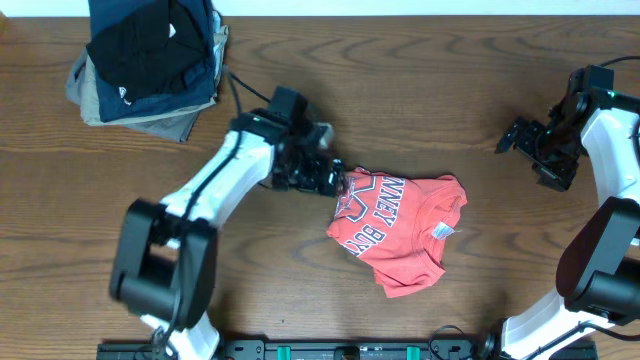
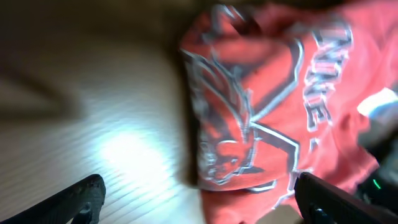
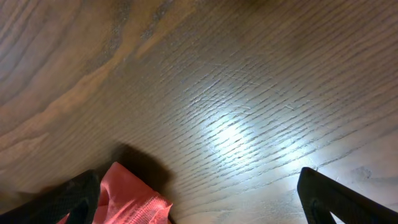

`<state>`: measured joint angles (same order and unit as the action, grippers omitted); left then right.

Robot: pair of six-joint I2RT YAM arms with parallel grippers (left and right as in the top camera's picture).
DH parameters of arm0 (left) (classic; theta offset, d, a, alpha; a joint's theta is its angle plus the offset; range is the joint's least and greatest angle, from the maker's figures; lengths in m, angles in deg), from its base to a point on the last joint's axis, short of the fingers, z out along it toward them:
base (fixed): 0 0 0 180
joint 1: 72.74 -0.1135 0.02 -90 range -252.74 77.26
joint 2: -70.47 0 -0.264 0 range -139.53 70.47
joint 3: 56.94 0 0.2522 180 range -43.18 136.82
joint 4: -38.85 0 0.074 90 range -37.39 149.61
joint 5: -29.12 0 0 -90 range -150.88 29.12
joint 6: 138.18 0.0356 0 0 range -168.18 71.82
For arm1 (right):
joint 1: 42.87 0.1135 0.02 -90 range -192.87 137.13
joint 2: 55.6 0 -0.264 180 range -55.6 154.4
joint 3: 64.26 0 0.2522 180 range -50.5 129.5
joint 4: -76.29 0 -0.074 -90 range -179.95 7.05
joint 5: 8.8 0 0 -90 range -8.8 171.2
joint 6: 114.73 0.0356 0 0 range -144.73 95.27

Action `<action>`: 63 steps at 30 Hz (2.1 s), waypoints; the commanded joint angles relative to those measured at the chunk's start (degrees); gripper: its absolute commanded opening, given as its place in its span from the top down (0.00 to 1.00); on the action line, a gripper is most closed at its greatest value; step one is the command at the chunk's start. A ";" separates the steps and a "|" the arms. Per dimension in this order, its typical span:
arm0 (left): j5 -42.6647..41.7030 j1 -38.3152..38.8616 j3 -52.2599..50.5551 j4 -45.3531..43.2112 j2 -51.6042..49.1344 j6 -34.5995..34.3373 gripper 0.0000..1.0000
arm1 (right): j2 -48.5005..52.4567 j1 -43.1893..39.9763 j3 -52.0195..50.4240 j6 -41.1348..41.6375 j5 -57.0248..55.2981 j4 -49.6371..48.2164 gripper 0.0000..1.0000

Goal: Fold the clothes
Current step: 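Grasp the folded orange bundle's left side with the left gripper, then carry the bundle with the left gripper onto the clothes stack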

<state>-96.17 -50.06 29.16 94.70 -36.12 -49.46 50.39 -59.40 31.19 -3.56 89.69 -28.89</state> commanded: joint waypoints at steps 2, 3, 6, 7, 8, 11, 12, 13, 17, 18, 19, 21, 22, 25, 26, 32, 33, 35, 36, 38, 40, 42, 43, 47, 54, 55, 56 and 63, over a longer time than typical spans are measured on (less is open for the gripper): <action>-9.70 1.05 -0.87 0.31 -4.92 6.21 0.02 | -0.55 0.04 0.76 -0.87 -0.15 0.04 0.01; -9.70 1.22 -0.87 0.31 -6.14 6.21 0.02 | -0.55 0.04 0.74 -0.87 -0.15 0.04 0.01; -9.73 1.66 -0.87 0.28 -8.96 6.19 0.02 | -0.55 0.04 0.74 -0.87 -0.15 0.04 0.01; -9.73 1.75 -0.87 0.28 -9.64 6.19 0.02 | -0.55 0.04 0.74 -0.87 -0.15 0.04 0.01; -9.75 1.79 -0.87 0.17 -10.23 6.19 0.02 | -0.55 0.04 0.74 -0.87 -0.15 0.04 0.01; -10.49 2.23 -0.87 -0.83 -11.13 6.19 0.02 | -0.55 0.04 0.74 -0.87 -0.15 0.04 0.01; -10.97 2.43 -0.87 -1.36 -11.17 6.19 0.02 | -0.55 0.04 0.74 -0.87 -0.15 0.04 0.01; -11.54 2.62 -0.87 -1.99 -11.17 6.19 0.02 | -0.55 0.04 0.74 -0.87 -0.15 0.04 0.01; -13.60 4.09 -0.87 -5.29 -11.17 5.92 0.12 | -0.55 0.04 0.74 -0.87 -0.15 0.02 0.01; -13.60 4.52 -0.87 -5.92 -11.17 5.95 0.17 | -0.55 0.04 0.74 -0.87 -0.15 0.04 0.01; -13.60 4.85 -0.87 -6.40 -11.17 5.95 0.21 | -0.55 0.04 0.74 -0.87 -0.15 0.04 0.01; -13.55 5.64 -0.87 -7.08 -11.17 5.95 0.27 | -0.55 0.04 0.74 -0.87 -0.15 0.04 0.01; -13.53 5.79 -0.87 -7.28 -11.17 5.95 0.32 | -0.55 0.04 0.74 -0.87 -0.15 0.04 0.01; -12.50 5.79 -0.87 -7.50 -11.17 5.22 0.54 | -0.55 0.04 0.74 -0.87 -0.15 0.04 0.01; -10.40 5.62 -0.85 -7.54 -11.15 3.61 0.64 | -0.55 0.04 0.74 -0.87 -0.15 0.04 0.01; 2.08 2.75 -0.33 -7.61 -11.06 -5.38 0.92 | -0.55 0.04 0.74 -0.87 -0.15 0.04 0.01; 2.56 1.99 -0.02 -7.43 -11.06 -5.70 0.94 | -0.55 0.04 0.74 -0.87 -0.15 0.02 0.01; 3.78 0.13 1.22 -6.10 -11.06 -6.36 0.94 | -0.55 0.04 0.74 -0.87 -0.15 0.04 0.01; 4.94 -1.07 2.27 -4.85 -11.06 -6.34 0.94 | -0.55 0.04 0.74 -0.87 -0.15 0.04 0.01; 7.98 -3.19 4.48 -2.71 -11.06 -6.03 0.94 | -0.55 0.04 0.74 -0.87 -0.15 0.04 0.01; 11.61 -4.96 6.88 -0.94 -11.06 -4.57 0.94 | -0.55 0.04 0.74 -0.87 -0.15 0.04 0.01; 14.75 -6.82 9.86 0.87 -11.06 -2.47 0.94 | -0.55 0.04 0.74 -0.87 -0.15 0.04 0.01; 15.89 -7.65 11.41 1.66 -11.06 -1.22 0.94 | -0.55 0.04 0.74 -0.87 -0.15 0.04 0.01; 20.15 -10.58 17.31 2.45 -11.06 2.93 0.94 | -0.55 0.04 0.74 -0.87 -0.15 0.04 0.01; 32.20 -12.87 26.99 2.40 -11.06 4.52 0.94 | -0.55 0.04 0.76 -0.87 -0.15 0.04 0.01; 33.44 -13.09 28.52 2.36 -11.06 4.52 0.94 | -0.55 0.04 0.74 -0.87 -0.15 0.04 0.01; 34.18 -13.31 29.62 1.97 -11.06 4.55 0.94 | -0.55 0.04 0.74 -0.87 -0.15 0.04 0.01; 38.45 -14.97 32.92 -5.14 -11.06 4.92 0.94 | -0.55 0.04 0.74 -0.87 -0.15 0.04 0.01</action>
<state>-62.12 -63.81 60.22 91.90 -46.57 -45.24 50.39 -59.40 31.19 -3.56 89.69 -28.91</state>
